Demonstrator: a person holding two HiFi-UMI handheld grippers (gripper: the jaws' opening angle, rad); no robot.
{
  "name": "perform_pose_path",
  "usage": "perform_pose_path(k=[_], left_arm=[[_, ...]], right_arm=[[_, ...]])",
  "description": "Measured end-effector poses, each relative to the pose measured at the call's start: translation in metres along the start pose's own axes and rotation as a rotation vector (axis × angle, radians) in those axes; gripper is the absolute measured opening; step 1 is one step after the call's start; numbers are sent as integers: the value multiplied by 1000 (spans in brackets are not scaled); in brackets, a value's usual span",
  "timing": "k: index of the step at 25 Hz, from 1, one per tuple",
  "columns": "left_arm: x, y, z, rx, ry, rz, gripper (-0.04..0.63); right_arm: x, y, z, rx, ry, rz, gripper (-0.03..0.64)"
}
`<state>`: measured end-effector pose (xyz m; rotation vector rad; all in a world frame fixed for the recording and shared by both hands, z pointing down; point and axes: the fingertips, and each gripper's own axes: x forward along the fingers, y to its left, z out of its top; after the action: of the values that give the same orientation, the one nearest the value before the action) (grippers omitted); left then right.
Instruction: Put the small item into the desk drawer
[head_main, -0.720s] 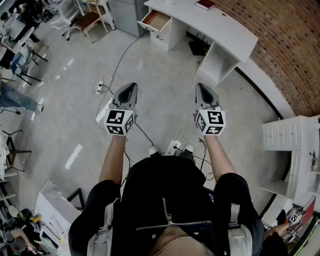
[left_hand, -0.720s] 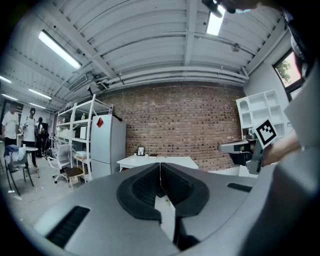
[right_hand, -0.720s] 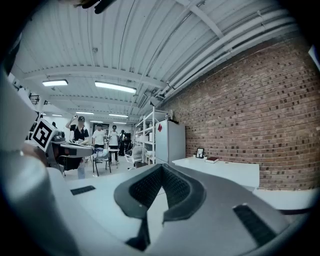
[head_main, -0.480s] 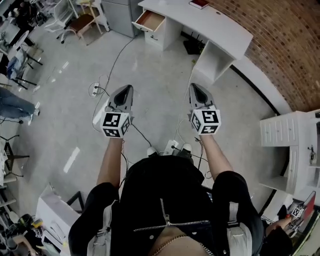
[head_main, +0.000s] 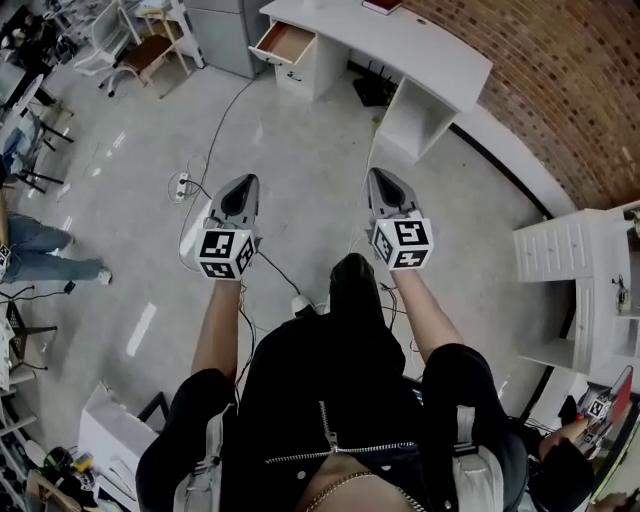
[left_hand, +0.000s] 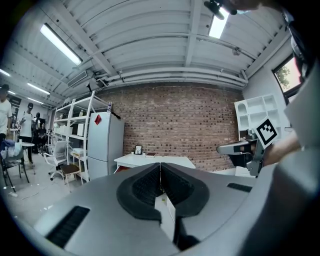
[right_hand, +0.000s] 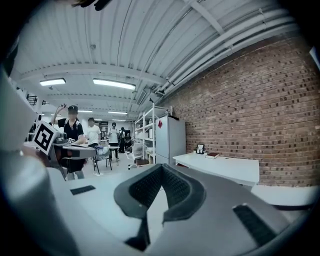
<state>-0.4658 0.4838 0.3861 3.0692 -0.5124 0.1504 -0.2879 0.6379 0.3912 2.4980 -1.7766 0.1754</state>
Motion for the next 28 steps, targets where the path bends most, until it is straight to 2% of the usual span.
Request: perform_pose_path(k=[6,12,18,28], left_arm=[[30,7,-4,-9,17,-14,21],[85,29,-4,-3,32,-21,21],[167,61,5,7,45,-24,21],[305,113,37,0,37,44,21]], right_arm=[[22,-17,-2,29,4,-13,6],[79,-41,-6,44,7,-12,6],[157,-81,4,51,1,-5,6],[296,-164,34,48,10,56,6]])
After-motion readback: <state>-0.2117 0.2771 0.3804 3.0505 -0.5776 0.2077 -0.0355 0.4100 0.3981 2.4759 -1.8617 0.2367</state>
